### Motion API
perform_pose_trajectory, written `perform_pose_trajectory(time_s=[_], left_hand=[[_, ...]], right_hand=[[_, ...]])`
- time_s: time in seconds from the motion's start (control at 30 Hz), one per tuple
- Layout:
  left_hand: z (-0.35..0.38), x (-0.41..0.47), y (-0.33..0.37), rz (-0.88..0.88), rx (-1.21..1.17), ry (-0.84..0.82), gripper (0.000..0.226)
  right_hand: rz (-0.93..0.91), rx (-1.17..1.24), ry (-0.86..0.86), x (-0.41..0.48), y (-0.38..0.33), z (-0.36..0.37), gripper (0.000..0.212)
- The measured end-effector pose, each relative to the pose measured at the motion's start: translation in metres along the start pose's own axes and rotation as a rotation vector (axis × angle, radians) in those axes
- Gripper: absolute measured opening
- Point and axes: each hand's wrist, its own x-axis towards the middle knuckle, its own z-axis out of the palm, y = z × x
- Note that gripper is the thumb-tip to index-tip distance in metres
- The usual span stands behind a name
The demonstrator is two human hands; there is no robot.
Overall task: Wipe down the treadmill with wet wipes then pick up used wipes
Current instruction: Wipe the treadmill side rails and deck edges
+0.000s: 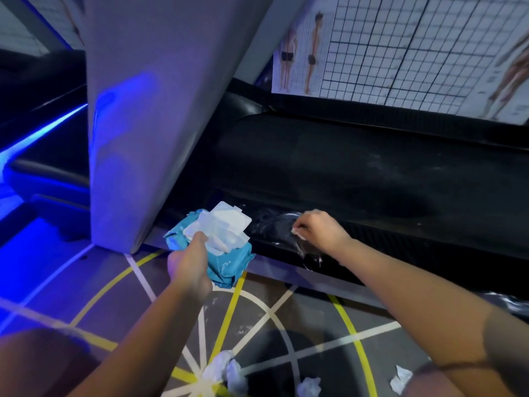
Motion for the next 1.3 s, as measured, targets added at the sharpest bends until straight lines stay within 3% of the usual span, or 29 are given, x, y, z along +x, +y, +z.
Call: perform_pose_trajectory(time_s=[0.2,0.4,0.6,0.77,0.9,1.0,1.1,1.2,1.3], left_hand=[[0.001,-0.002,0.002,-0.004,-0.028,0.005,0.031],[0.010,-0.011,0.004,-0.008,-0.055,-0.032,0.031],[0.006,-0.014,0.004,-0.003,-0.023,-0.035,0.030],[-0.004,-0.001,0.002,-0.023,-0.055,-0.034,0.036],[-0.007,0.017,-0.008,-0.030,-0.081,-0.048,0.042],[0.000,0.009,-0.006,-0.039,-0.082,-0.119,0.045],[0.011,-0.009,0.000,0.001,-0.080,-0.060,0.032],[0.022,-0.020,0.001,0.008,-0.050,-0.072,0.034],[0.026,-0.024,-0.002,-0.002,-0.028,-0.077,0.038]], right_hand=[[0.278,-0.067,0.029,-0.018,0.044,-0.016,0.016],[0.040,-0.046,-0.151,-0.055,0.022,-0.031,0.006],[-0.196,0.065,-0.094,-0.039,-0.002,-0.007,0.008],[0.064,-0.030,0.029,-0.005,0.003,-0.002,0.017],[0.237,-0.107,-0.015,-0.025,0.015,-0.019,0.020],[0.224,-0.101,-0.093,-0.056,0.020,-0.028,0.012],[0.126,-0.039,-0.157,-0.087,0.012,-0.032,0.011],[0.041,0.015,-0.306,-0.108,0.001,-0.036,0.008],[0.089,0.095,-0.324,-0.111,0.001,-0.049,0.008]])
